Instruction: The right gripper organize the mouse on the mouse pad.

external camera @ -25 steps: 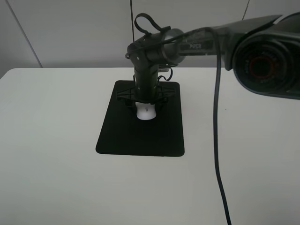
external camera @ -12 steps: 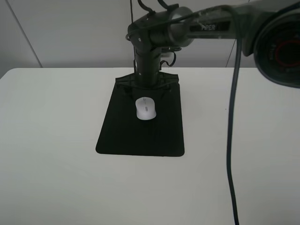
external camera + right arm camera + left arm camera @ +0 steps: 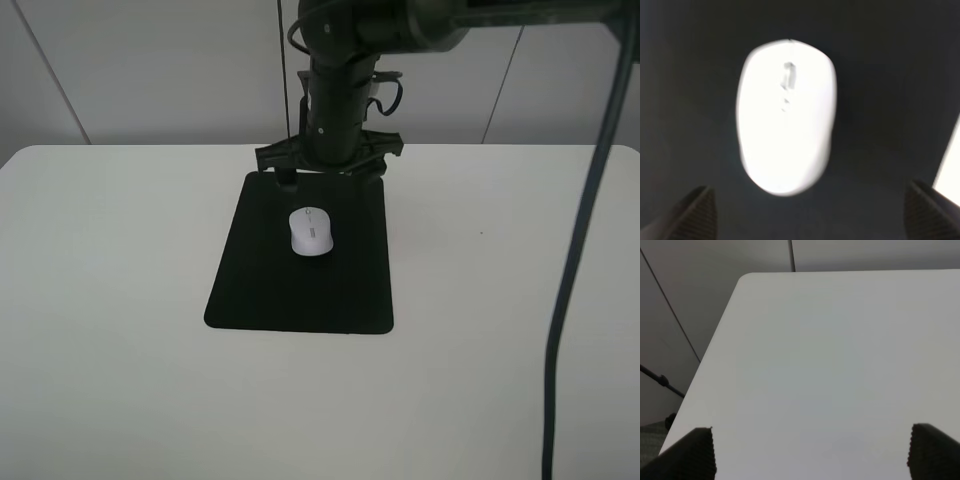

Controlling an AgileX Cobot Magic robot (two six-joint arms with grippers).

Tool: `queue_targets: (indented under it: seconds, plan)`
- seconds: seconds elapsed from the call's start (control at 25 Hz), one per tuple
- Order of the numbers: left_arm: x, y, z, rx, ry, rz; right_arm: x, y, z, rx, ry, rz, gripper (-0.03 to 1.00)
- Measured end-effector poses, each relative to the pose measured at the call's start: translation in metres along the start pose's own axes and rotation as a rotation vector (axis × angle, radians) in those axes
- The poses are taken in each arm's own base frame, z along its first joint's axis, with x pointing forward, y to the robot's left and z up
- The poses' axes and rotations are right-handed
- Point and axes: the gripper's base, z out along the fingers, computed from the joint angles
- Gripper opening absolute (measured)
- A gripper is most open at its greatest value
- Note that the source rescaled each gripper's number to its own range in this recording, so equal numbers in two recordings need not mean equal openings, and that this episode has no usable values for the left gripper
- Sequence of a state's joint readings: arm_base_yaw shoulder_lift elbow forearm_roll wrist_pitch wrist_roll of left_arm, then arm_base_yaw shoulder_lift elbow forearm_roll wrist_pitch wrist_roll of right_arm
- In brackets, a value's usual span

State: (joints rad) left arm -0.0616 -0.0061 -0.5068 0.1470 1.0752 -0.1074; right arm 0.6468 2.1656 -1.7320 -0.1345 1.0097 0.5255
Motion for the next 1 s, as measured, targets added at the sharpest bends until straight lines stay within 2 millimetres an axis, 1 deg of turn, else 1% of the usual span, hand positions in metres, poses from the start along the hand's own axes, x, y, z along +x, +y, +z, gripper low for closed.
queue_targets:
  seconds: [0.08, 0.16, 0.2, 0.32, 0.44, 0.48, 0.56, 0.68, 0.76, 0.84, 1.0]
  plan:
    - [0.0, 0.0, 0.0, 0.0, 0.0, 0.0, 0.006, -0.014, -0.002, -0.008, 0.011, 0.009, 0.88]
    - [0.0, 0.0, 0.0, 0.0, 0.0, 0.0, 0.013, -0.032, -0.005, -0.012, 0.02, 0.029, 0.88]
    - [0.0, 0.0, 0.0, 0.0, 0.0, 0.0, 0.018, -0.044, -0.005, -0.008, 0.028, 0.045, 0.88]
    - [0.0, 0.0, 0.0, 0.0, 0.0, 0.0, 0.033, -0.081, -0.011, 0.007, 0.035, 0.097, 0.88]
    - [0.0, 0.0, 0.0, 0.0, 0.0, 0.0, 0.051, -0.121, -0.024, 0.025, 0.035, 0.152, 0.88]
    - [0.0, 0.0, 0.0, 0.0, 0.0, 0.0, 0.061, -0.137, -0.027, 0.036, 0.046, 0.186, 0.88]
    - [0.0, 0.0, 0.0, 0.0, 0.0, 0.0, 0.077, -0.161, -0.035, 0.053, 0.053, 0.239, 0.88]
    - [0.0, 0.0, 0.0, 0.0, 0.0, 0.0, 0.106, -0.191, -0.051, 0.071, 0.052, 0.299, 0.88]
    - [0.0, 0.0, 0.0, 0.0, 0.0, 0.0, 0.126, -0.204, -0.062, 0.078, 0.038, 0.33, 0.88]
    - [0.0, 0.0, 0.0, 0.0, 0.0, 0.0, 0.146, -0.213, -0.077, 0.082, 0.005, 0.358, 0.88]
    - [0.0, 0.0, 0.0, 0.0, 0.0, 0.0, 0.18, -0.215, -0.107, 0.07, -0.112, 0.367, 0.88]
